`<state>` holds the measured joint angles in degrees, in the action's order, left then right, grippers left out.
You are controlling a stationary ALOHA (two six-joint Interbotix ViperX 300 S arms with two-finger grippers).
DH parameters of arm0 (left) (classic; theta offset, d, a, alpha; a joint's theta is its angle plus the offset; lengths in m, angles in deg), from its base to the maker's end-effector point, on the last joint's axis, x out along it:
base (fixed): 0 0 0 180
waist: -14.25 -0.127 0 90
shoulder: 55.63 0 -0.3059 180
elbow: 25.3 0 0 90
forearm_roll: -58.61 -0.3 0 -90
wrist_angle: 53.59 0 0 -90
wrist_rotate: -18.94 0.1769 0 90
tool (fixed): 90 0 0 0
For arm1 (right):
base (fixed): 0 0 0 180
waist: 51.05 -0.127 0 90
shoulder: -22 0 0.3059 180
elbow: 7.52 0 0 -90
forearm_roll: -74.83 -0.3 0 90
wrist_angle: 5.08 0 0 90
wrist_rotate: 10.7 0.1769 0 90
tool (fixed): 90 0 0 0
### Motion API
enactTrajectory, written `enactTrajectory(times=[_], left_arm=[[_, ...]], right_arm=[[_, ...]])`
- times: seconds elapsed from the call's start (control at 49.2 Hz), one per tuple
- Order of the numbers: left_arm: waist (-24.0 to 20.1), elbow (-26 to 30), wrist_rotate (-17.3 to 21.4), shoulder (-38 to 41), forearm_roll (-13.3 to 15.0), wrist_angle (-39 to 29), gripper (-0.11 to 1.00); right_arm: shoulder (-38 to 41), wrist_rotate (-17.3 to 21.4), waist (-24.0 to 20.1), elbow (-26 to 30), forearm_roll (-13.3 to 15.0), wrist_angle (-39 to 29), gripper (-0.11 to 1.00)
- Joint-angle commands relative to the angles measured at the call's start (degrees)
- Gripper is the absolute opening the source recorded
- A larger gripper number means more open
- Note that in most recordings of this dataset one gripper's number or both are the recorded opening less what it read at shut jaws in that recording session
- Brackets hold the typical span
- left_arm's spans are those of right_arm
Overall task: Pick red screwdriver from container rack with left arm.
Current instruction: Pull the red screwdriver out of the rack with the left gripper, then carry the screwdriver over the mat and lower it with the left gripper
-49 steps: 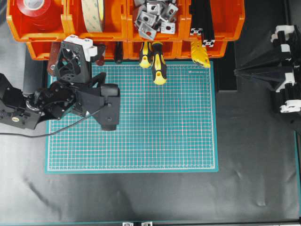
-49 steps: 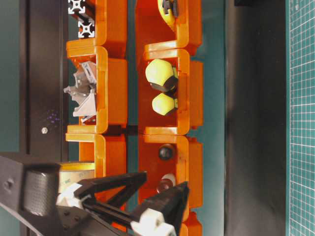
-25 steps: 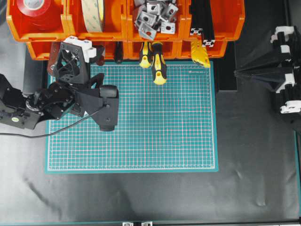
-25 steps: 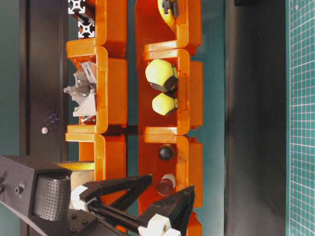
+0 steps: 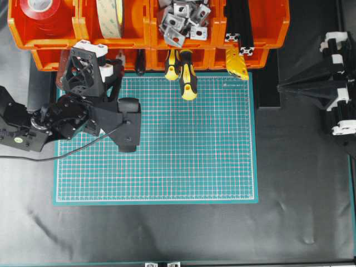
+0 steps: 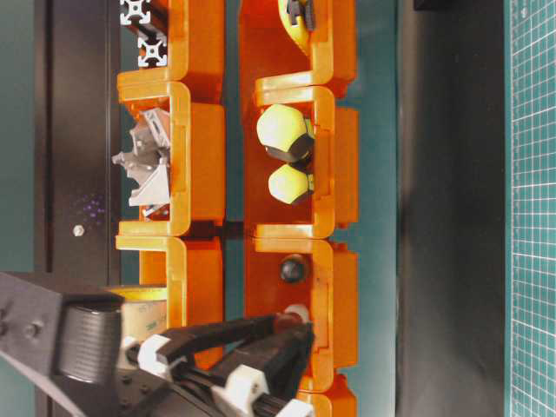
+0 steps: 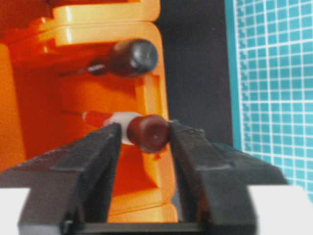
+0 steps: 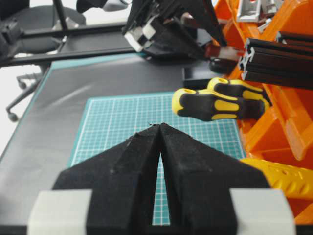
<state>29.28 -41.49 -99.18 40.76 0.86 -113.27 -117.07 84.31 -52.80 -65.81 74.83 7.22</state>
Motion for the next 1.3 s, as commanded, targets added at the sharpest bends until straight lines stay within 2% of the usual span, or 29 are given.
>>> enactTrajectory(times=[0.0,0.203,0.366,0.508,0.589,0.711,0.914,1.097,1.28], left_arm=[[0.4,2.0,0.0,-1.5,-0.2,0.0,0.31],[2.0,3.2,0.4,-1.8,-0.2,0.0,0.31],[6.3,6.5,1.1,-2.7,-0.2,-2.5,0.29],[11.2,11.2,2.0,-4.5,-0.2,-8.3,0.26],[14.6,14.2,4.0,-5.9,-0.2,-12.2,0.24],[20.0,19.5,9.0,-6.9,-0.2,-16.7,0.24],[27.4,25.1,18.2,-3.9,-0.2,-17.4,0.24],[29.4,25.4,22.1,-0.4,-0.2,-16.7,0.24],[29.3,23.3,22.4,1.2,-0.2,-12.6,0.24]], right_arm=[[0.4,0.1,-0.4,0.7,-0.2,0.0,0.00],[0.4,0.1,-0.4,0.8,-0.2,0.0,0.00],[0.4,0.1,-0.4,0.7,-0.2,0.0,0.00],[0.4,0.1,-0.4,0.7,-0.2,0.0,0.00],[0.4,0.1,-0.4,0.7,-0.2,0.0,0.00],[0.2,0.1,-0.4,0.8,-0.2,0.0,0.00],[-0.6,0.4,-0.4,0.9,-0.3,-1.3,0.00],[-1.8,4.2,0.4,1.0,-0.3,-4.2,0.00],[-3.4,8.2,0.4,1.8,-0.3,-6.8,0.00]])
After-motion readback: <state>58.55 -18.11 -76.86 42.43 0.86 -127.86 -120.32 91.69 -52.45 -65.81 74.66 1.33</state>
